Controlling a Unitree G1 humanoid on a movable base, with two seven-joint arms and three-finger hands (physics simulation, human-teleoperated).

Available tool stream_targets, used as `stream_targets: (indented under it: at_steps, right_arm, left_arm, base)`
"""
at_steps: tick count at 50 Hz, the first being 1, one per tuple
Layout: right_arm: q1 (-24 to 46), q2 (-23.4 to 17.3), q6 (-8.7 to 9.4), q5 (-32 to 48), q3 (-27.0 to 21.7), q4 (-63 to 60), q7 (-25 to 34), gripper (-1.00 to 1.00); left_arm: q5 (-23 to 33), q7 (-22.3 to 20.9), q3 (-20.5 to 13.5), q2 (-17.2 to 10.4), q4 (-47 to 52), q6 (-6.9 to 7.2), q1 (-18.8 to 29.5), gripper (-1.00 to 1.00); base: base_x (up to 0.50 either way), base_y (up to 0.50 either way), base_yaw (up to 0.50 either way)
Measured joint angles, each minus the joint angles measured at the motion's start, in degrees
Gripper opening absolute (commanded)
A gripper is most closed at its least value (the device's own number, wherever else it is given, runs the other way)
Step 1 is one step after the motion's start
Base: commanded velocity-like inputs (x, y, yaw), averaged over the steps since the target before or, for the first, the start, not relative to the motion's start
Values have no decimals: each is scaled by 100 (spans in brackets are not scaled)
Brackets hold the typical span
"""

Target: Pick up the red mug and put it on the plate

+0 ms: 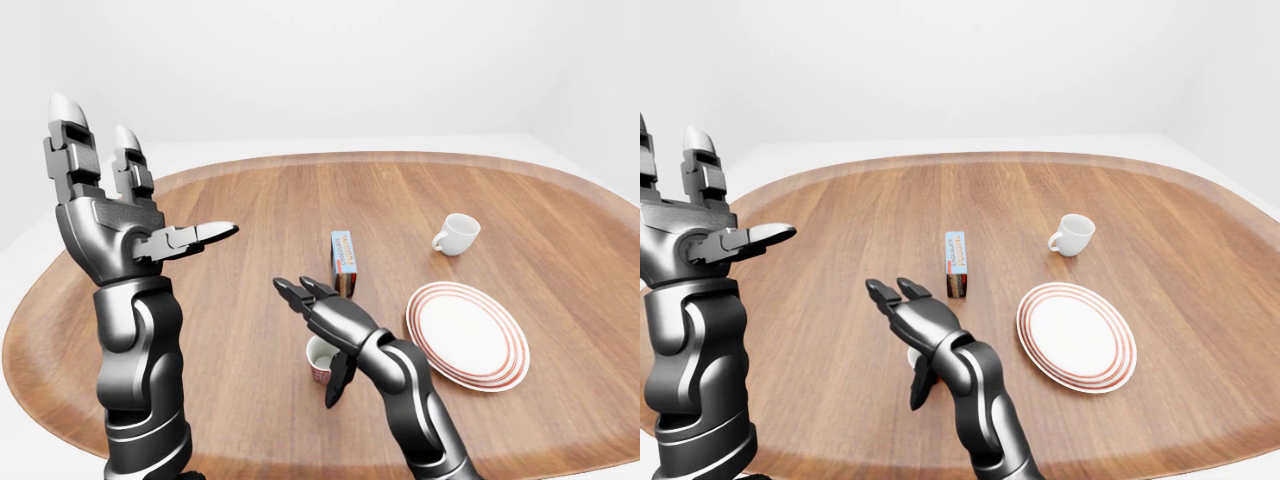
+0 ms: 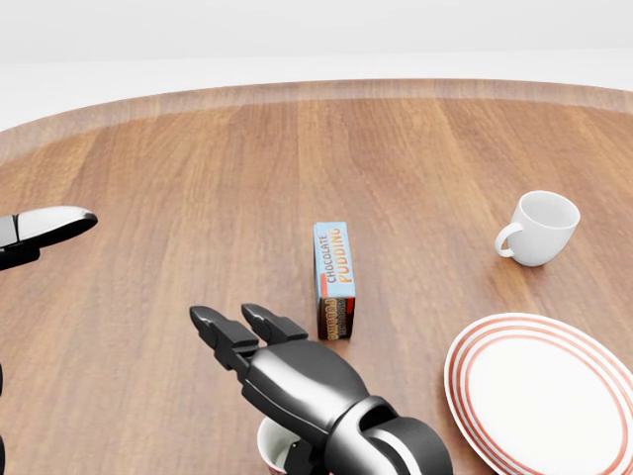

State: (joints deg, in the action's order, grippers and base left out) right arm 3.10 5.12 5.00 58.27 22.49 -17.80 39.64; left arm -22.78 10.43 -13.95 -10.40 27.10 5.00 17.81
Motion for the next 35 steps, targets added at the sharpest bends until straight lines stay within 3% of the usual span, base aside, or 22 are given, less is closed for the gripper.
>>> stream_targets:
  at_steps: [35]
  right_arm:
    - [353, 21, 0, 415, -308, 1063, -227, 100]
  left_arm:
    - [-68, 21, -17, -14, 18, 0, 11, 98]
  base:
    - [0, 0, 0]
